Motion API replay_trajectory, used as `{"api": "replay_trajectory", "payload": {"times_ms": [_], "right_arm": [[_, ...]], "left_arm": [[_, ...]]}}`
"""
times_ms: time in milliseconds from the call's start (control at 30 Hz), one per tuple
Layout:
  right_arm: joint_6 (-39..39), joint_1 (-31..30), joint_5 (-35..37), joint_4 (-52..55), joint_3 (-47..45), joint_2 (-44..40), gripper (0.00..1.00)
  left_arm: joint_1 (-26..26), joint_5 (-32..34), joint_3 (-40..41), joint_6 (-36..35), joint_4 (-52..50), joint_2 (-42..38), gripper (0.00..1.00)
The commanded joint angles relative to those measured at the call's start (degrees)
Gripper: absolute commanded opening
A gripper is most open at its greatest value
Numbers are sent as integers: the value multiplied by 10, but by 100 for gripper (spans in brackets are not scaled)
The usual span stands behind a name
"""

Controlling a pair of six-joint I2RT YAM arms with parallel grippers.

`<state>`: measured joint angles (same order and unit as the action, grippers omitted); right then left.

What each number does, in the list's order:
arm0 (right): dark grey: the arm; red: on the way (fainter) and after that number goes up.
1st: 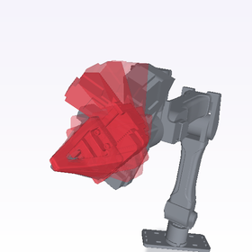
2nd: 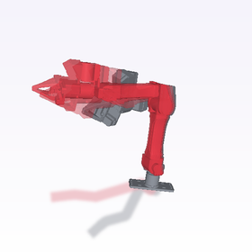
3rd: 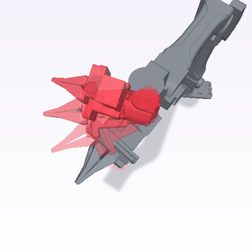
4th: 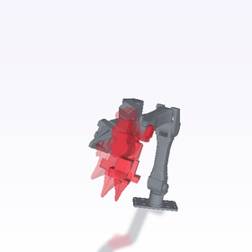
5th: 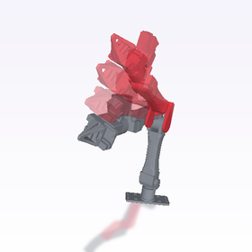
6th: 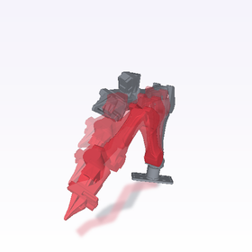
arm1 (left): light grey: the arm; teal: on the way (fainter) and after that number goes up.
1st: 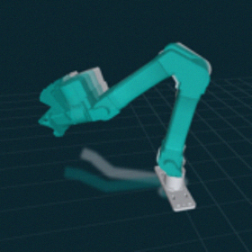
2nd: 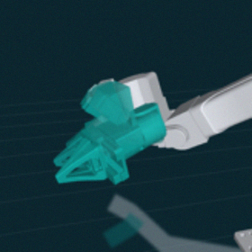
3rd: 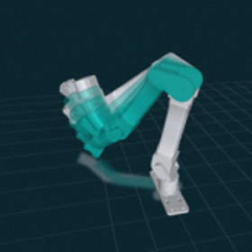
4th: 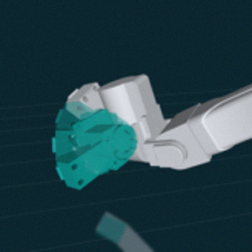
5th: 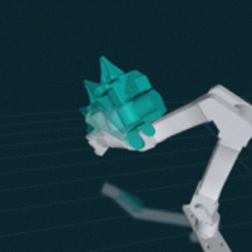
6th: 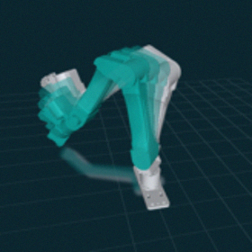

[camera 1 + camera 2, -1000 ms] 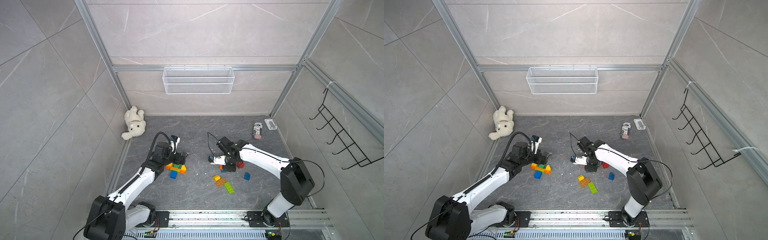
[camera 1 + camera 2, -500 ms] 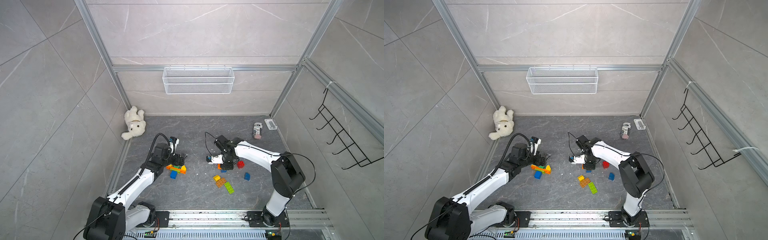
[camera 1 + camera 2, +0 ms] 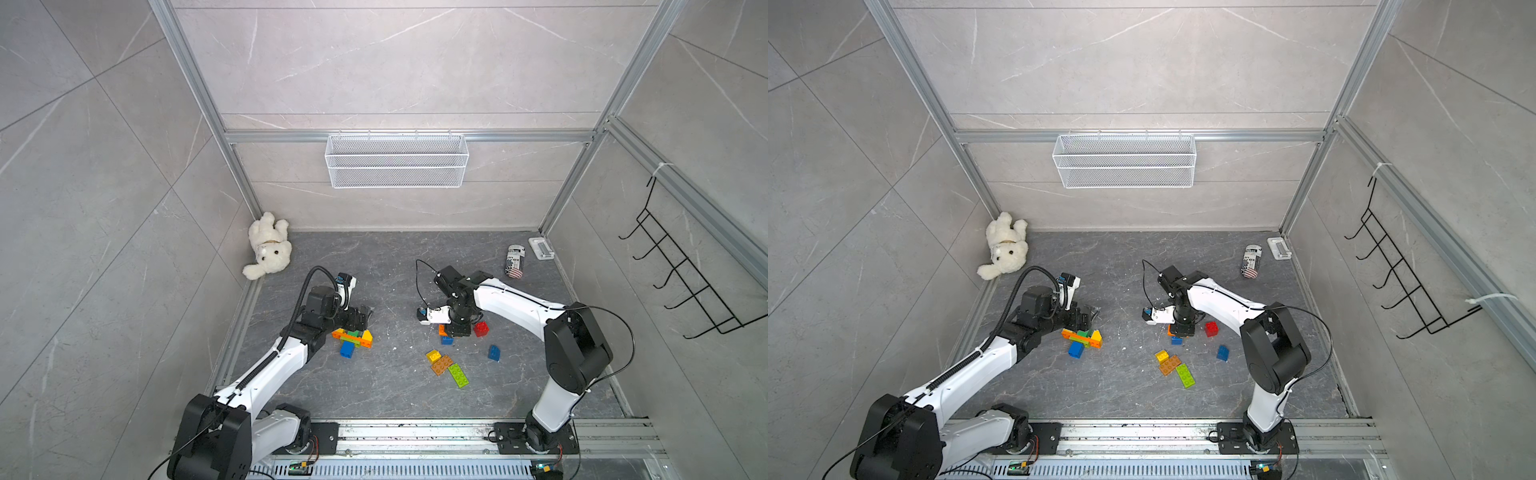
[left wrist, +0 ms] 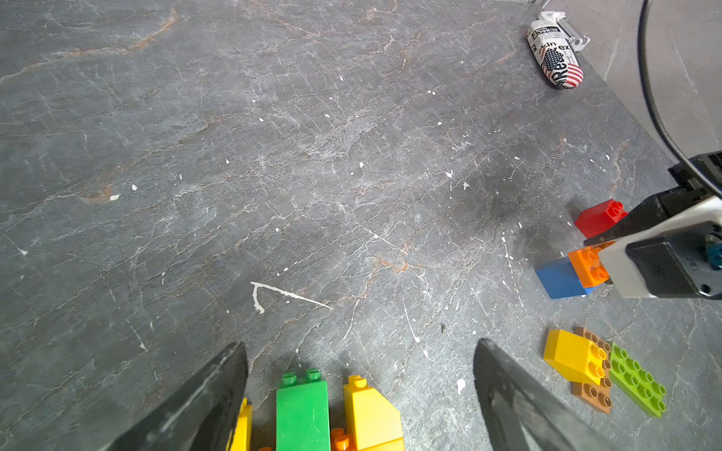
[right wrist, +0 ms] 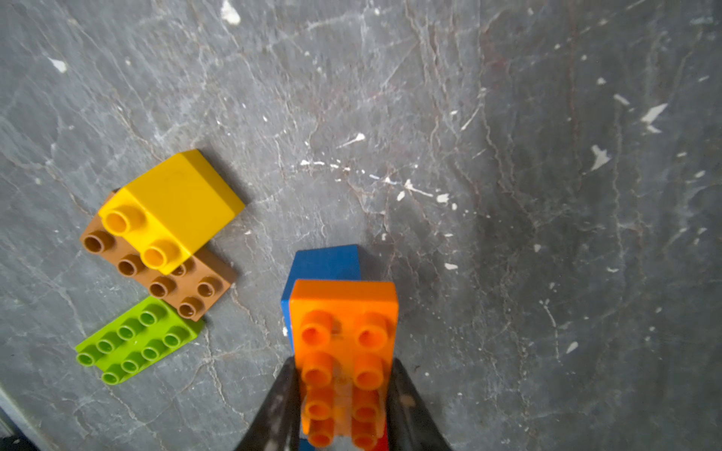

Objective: Assemble a fork with lego
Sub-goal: Assemble the lego brick with the lego brick.

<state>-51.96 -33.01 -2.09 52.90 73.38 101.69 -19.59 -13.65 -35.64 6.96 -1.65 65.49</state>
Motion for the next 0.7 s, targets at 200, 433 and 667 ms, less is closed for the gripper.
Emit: {"api": "replay_trajectory", "payload": {"times_ms": [200,433,667], "right_arm": [[-7,-4,-36,2,-34,13,21],[-33,-4,-22,-25,-63,-1,21],[-42,-44,8,-3,-39,49,20]], "left_arm": [[5,-20,-3,-7,17,14,93],[9,-30,0,-6,16,2,93],[11,-45,8,4,18,-10,92]]}}
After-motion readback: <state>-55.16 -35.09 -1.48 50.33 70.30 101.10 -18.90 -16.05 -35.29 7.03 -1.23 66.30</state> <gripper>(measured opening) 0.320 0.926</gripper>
